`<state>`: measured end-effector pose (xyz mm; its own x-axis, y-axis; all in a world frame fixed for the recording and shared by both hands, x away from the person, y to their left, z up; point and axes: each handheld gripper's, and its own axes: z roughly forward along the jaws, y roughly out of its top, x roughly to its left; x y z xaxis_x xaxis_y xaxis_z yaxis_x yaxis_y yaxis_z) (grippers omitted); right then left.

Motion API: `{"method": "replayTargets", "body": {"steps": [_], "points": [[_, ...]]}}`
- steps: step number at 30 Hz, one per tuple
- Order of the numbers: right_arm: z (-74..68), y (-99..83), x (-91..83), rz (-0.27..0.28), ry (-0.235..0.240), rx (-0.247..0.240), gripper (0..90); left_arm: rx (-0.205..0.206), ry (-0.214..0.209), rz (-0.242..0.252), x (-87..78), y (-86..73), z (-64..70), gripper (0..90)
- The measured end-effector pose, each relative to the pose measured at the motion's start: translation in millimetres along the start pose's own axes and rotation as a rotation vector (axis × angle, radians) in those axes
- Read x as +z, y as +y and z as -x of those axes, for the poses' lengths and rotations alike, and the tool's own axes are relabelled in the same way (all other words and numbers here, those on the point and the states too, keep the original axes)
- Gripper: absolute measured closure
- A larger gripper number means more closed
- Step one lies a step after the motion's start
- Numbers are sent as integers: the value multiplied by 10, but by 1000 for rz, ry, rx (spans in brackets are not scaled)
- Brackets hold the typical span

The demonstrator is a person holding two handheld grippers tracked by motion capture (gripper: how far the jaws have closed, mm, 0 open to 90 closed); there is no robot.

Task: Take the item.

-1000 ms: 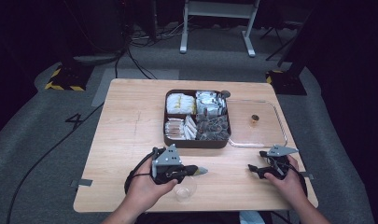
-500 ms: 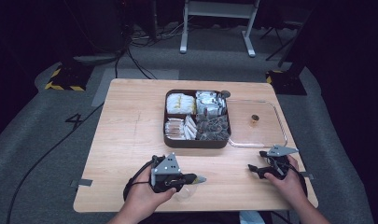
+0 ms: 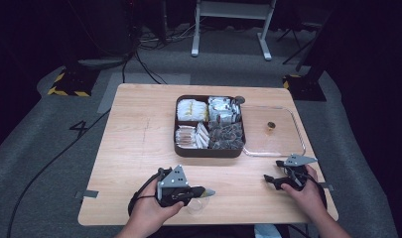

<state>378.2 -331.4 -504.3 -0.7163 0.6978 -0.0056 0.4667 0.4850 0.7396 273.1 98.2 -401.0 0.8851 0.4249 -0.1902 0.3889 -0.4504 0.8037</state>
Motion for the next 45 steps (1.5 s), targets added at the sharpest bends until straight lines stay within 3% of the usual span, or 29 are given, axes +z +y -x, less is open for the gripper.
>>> {"method": "replayTargets", "body": {"steps": [10,12,18,22,33,40,45], "points": [[0,0,0,0,0,0,171,-9,-4,-20,4,-76,-18,882],[-1,0,0,0,-1,1,171,-2,-2,-25,7,-87,-16,788],[-2,-1,-1,0,-1,1,171,-1,26,-18,-35,-130,-30,691],[-2,-1,0,0,-1,1,171,-12,21,-4,-56,-110,-40,633],[-2,-1,0,1,-1,1,171,8,161,25,-310,-30,-211,503],[-13,-4,-4,0,-8,8,172,36,203,33,-479,-73,-343,447],[-17,-5,-5,0,-9,11,172,35,240,37,-638,-191,-455,433]]}}
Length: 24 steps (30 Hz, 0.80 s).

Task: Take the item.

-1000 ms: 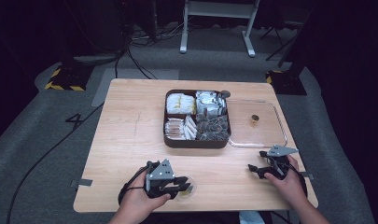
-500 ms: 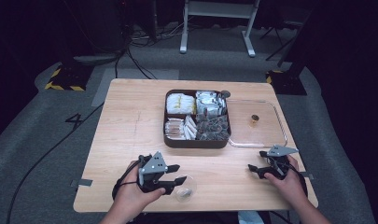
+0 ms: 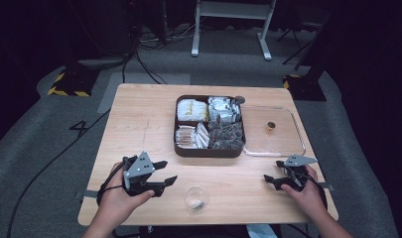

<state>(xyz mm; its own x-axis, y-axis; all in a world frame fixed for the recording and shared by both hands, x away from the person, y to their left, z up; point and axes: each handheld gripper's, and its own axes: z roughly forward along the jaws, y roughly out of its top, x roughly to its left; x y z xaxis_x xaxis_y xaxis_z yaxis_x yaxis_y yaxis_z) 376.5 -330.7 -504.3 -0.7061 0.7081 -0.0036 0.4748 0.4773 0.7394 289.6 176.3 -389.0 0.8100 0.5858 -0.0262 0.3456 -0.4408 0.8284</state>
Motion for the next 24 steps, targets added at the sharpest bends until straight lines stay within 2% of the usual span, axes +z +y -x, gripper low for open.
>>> {"method": "replayTargets", "body": {"steps": [3,8,11,13,16,21,24], "points": [[-4,1,1,0,-3,3,172,14,9,-24,-22,-78,-61,427],[-6,1,1,0,-4,4,172,8,24,-38,-44,-195,-154,418],[-6,1,1,0,-4,4,172,-24,51,-73,-52,-325,-252,417],[-6,1,1,0,-4,4,172,-23,61,-97,-36,-391,-285,406],[-6,1,1,0,-4,4,172,-30,73,-113,-1,-488,-336,397],[-6,1,1,0,-4,4,172,-69,92,-127,27,-646,-441,390],[-6,1,1,0,-4,4,172,-73,102,-139,38,-702,-474,377]]}}
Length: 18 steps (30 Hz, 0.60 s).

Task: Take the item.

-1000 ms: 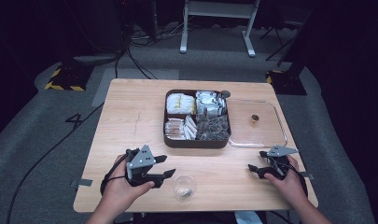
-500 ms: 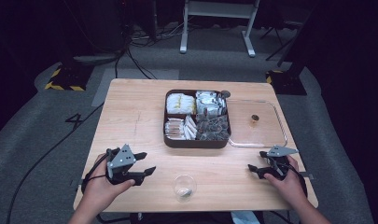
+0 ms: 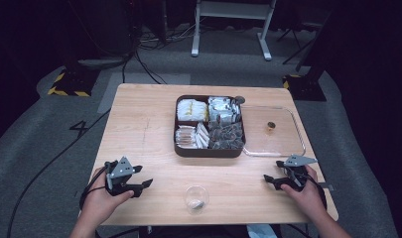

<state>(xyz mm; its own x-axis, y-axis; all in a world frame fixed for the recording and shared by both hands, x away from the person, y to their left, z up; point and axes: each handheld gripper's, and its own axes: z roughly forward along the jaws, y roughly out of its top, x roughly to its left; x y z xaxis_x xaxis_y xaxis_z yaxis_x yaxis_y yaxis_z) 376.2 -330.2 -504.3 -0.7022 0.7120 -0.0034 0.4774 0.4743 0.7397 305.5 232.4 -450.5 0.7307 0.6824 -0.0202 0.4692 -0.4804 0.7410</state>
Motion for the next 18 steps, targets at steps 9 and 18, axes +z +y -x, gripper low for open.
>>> {"method": "replayTargets", "body": {"steps": [9,18], "points": [[0,0,0,0,0,0,172,-23,28,-46,58,-220,-146,336],[0,0,0,0,0,0,172,-50,52,-74,97,-343,-237,300]]}}
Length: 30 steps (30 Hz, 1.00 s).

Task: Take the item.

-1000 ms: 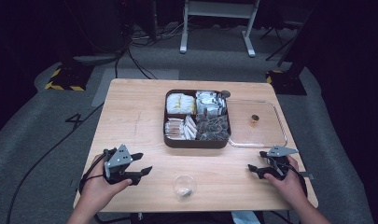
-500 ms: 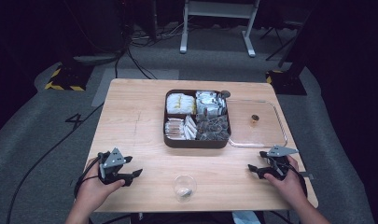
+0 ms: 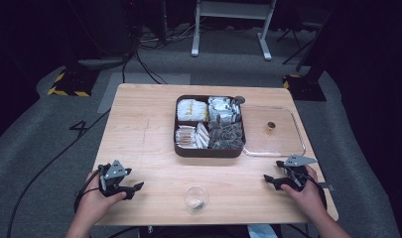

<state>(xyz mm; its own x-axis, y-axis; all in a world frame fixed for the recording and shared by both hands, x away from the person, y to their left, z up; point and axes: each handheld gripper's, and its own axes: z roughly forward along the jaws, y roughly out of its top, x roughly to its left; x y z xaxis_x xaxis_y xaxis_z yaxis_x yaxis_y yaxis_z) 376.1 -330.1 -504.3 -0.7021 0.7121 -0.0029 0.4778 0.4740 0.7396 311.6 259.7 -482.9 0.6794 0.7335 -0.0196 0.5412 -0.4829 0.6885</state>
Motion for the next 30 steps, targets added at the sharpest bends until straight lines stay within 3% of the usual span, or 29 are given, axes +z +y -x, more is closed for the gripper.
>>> {"method": "replayTargets", "body": {"steps": [7,14,20,23,25,30], "points": [[0,0,0,0,0,0,172,-10,31,-18,40,-53,-51,290],[0,0,0,0,0,0,172,27,69,-66,91,-67,-81,247],[0,0,0,0,0,0,172,12,65,-48,146,-68,-95,179],[0,0,0,0,0,0,172,-41,47,-16,202,-86,-114,142],[0,0,0,0,0,0,172,-45,59,-7,220,-86,-110,99],[0,0,0,0,0,0,172,-45,60,-7,220,-86,-110,99]]}}
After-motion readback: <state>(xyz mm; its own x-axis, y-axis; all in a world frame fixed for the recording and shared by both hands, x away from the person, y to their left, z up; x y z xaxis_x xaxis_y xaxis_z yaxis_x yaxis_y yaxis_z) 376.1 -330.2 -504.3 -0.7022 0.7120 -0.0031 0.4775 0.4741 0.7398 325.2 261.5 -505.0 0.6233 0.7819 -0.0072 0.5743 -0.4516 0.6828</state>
